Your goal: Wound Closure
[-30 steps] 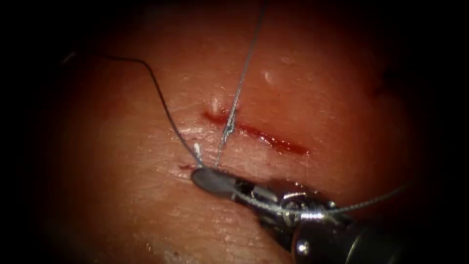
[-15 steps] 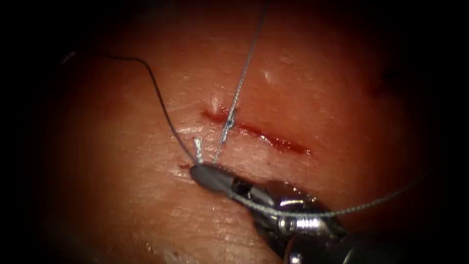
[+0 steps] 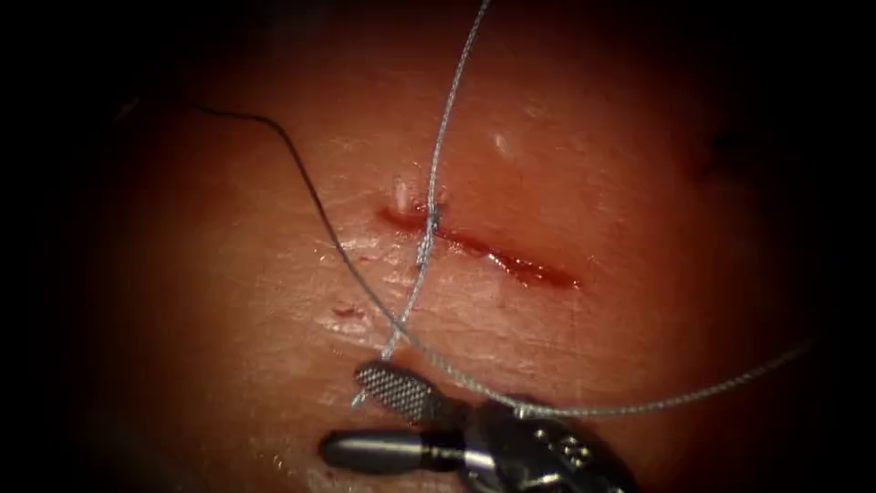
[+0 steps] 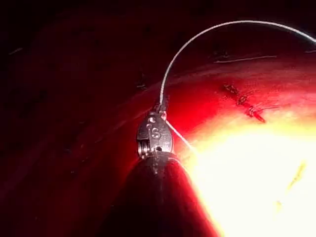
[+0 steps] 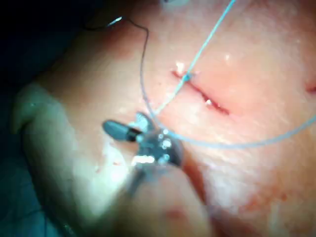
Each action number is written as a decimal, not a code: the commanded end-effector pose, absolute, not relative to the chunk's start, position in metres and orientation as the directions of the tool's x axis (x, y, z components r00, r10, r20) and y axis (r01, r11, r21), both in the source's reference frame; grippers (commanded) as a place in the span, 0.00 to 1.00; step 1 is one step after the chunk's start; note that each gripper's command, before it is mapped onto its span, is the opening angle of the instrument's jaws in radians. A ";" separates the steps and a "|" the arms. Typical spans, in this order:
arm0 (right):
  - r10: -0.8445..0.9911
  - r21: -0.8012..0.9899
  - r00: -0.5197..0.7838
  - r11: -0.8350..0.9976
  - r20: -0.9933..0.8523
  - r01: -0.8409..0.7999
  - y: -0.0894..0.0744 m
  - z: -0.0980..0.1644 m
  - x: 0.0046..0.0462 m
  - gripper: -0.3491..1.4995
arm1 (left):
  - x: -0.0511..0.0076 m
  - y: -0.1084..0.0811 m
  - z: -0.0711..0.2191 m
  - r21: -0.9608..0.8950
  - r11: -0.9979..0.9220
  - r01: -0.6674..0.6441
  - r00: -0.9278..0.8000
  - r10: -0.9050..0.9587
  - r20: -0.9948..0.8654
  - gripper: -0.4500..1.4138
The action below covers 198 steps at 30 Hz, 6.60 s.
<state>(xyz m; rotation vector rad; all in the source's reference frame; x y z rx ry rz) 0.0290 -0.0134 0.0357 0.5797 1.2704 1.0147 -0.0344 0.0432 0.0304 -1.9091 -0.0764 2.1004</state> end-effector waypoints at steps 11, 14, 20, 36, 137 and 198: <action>0.782 0.684 0.116 0.597 -0.612 -0.419 -0.009 0.034 0.0236 0.87 | -0.0337 0.042 0.022 -0.247 -0.956 -0.161 -0.016 0.253 -0.967 0.00; 0.753 0.625 0.174 0.633 -0.635 -0.456 -0.007 0.035 0.0226 0.86 | -0.0332 0.042 0.020 -0.244 -0.957 -0.159 -0.001 0.247 -0.969 0.00; 0.723 0.548 0.198 0.647 -0.662 -0.530 -0.003 0.035 0.0230 0.85 | -0.0327 0.041 0.016 -0.252 -0.956 -0.151 0.009 0.253 -0.967 0.00; 0.726 0.578 0.118 0.624 -0.677 -0.526 -0.001 0.038 0.0287 0.87 | -0.0326 0.039 0.015 -0.256 -0.956 -0.143 0.012 0.257 -0.966 0.00; 0.681 0.607 0.088 0.698 -0.727 -0.380 -0.006 0.036 0.0325 0.88 | -0.0352 0.040 0.021 -0.524 -0.828 -0.201 -0.059 0.544 -0.837 0.96; 0.683 0.579 0.047 0.652 -0.729 -0.489 -0.009 0.030 0.0204 0.82 | -0.0317 0.014 0.025 -0.353 -0.853 0.385 -0.724 -0.042 -0.688 0.55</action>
